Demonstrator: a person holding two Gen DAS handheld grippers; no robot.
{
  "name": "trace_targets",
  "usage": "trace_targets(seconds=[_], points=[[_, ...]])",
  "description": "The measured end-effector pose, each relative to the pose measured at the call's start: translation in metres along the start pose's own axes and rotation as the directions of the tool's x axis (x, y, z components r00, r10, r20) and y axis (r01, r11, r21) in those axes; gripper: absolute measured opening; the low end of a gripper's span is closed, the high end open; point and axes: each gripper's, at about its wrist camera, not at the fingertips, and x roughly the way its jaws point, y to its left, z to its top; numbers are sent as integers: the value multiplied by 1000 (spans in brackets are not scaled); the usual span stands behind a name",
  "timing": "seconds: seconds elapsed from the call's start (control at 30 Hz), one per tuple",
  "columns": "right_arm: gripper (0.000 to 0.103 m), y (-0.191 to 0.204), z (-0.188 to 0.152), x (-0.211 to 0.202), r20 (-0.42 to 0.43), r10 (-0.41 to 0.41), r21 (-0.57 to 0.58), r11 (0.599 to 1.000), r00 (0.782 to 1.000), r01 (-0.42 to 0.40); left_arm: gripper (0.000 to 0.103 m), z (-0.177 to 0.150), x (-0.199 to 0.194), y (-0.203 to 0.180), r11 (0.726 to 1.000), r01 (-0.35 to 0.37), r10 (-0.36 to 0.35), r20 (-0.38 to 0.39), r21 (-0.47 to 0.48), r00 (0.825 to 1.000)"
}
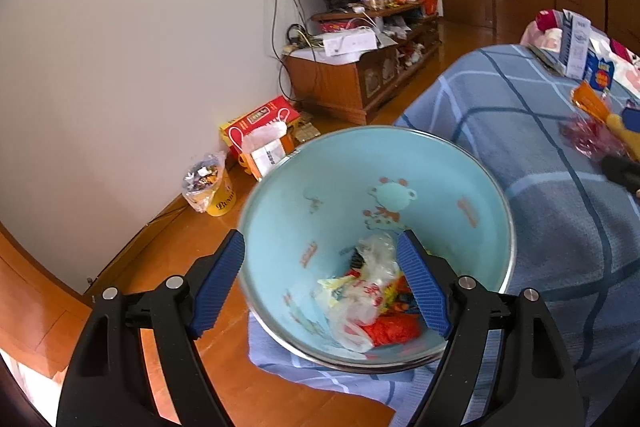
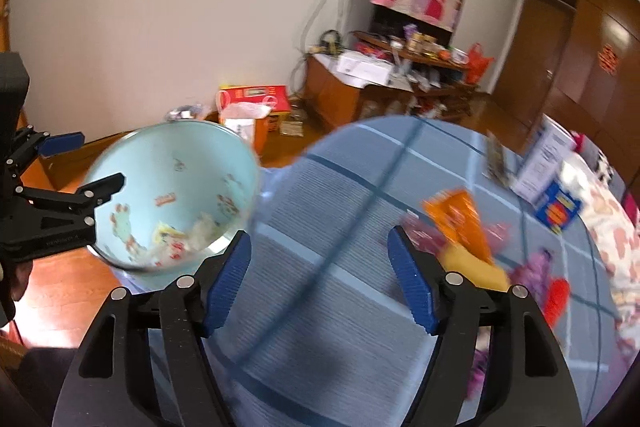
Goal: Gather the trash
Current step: 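Grasp the patterned cloth rag on the table with the right tool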
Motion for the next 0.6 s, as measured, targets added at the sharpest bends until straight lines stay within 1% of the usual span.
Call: trace_targets(seconds=[0.1, 0.2, 0.23, 0.27, 0.37, 0.5, 0.57, 0.6], points=[[70, -25, -14, -9, -6, -45, 43, 998, 999, 45, 78, -2, 3, -12, 1000, 18, -17, -14, 16, 1000], [71, -61, -30, -20, -16, -121, 110, 986, 993, 122, 78, -2, 5, -27, 999, 20, -19, -16, 42, 1000], [71, -81, -36, -24, -26, -158, 151, 975, 987, 160, 78, -1, 6, -33, 999, 21, -20, -16, 49, 1000], [71, -92, -39, -25, -33, -177, 173, 968, 984, 180, 78, 0, 6, -37, 998, 22, -22, -15, 53, 1000], [71, -136, -54, -30, -72, -257, 260, 928, 964, 266, 78, 7, 7, -53, 998, 27, -26, -8, 63, 1000], [70, -170, -73, -41, -107, -290, 331, 891, 951, 309, 79, 15, 5, -71, 997, 41, -41, 3, 69, 999], [70, -175, -83, -41, -129, -287, 330, 890, 949, 314, 79, 18, 4, -79, 996, 51, -51, 6, 73, 999], [67, -175, -89, -39, -150, -278, 326, 892, 949, 313, 79, 18, 3, -83, 996, 54, -54, 5, 76, 999]])
